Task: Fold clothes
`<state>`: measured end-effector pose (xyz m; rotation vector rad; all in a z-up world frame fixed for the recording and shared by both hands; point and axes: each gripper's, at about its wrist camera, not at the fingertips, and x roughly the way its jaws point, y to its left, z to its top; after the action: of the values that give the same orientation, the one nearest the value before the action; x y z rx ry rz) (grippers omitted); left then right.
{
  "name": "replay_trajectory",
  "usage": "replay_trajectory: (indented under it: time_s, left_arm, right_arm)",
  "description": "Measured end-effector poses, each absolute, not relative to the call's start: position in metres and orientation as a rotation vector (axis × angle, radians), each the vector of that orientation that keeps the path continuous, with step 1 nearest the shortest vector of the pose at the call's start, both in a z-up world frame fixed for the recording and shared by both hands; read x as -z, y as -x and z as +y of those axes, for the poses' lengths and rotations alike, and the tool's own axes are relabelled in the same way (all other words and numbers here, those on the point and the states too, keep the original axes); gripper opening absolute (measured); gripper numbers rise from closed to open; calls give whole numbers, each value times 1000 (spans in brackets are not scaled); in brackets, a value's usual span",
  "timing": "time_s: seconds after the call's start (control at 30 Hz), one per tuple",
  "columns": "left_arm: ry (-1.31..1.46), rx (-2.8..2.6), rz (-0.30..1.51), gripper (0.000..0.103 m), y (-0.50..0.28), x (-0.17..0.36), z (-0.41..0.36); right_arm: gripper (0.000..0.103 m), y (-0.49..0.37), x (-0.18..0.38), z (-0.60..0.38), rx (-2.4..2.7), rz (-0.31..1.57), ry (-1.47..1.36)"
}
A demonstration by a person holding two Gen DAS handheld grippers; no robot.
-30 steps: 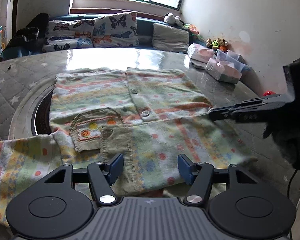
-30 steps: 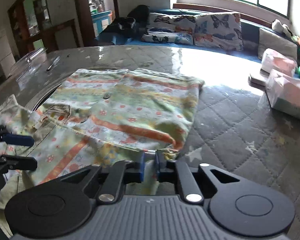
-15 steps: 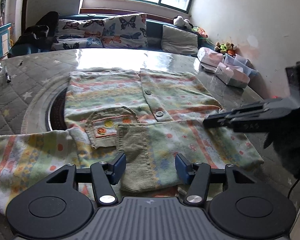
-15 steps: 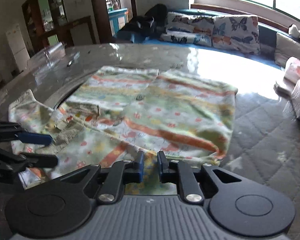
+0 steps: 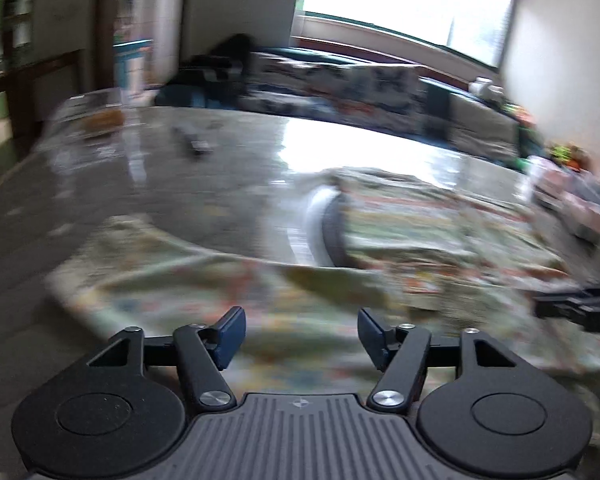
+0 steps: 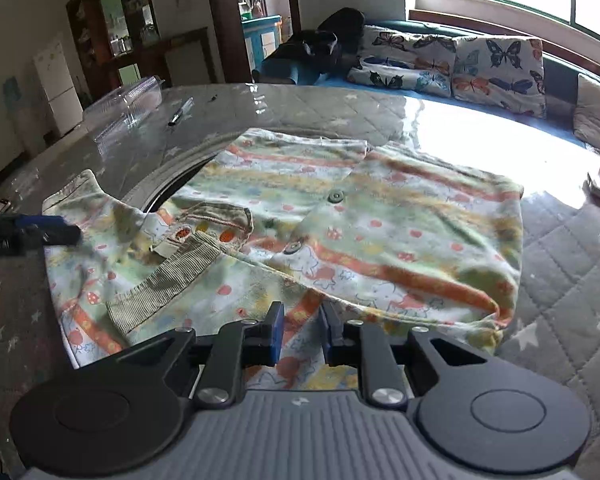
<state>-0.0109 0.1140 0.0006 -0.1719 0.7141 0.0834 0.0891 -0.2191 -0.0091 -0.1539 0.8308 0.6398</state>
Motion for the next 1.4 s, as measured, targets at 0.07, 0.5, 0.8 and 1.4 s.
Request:
replay_trajectory:
  time_s: [0.07,0.5,0.8,1.4]
  left_arm:
    - [186,-154,717,68,13,-1,133]
    - [301,-509,675,68,19,7,213]
    - [353,-516,670,55,18,12,222]
    - [392,-310,526,3,16,-42,185]
  right_arm:
    - [19,-88,8,-219,-642,827,155]
    - [19,-82,4,-222,-644,822,165]
    - [19,-80,3,-223,-645,823,153]
    - [19,-69,-5,-243,-609,792,107]
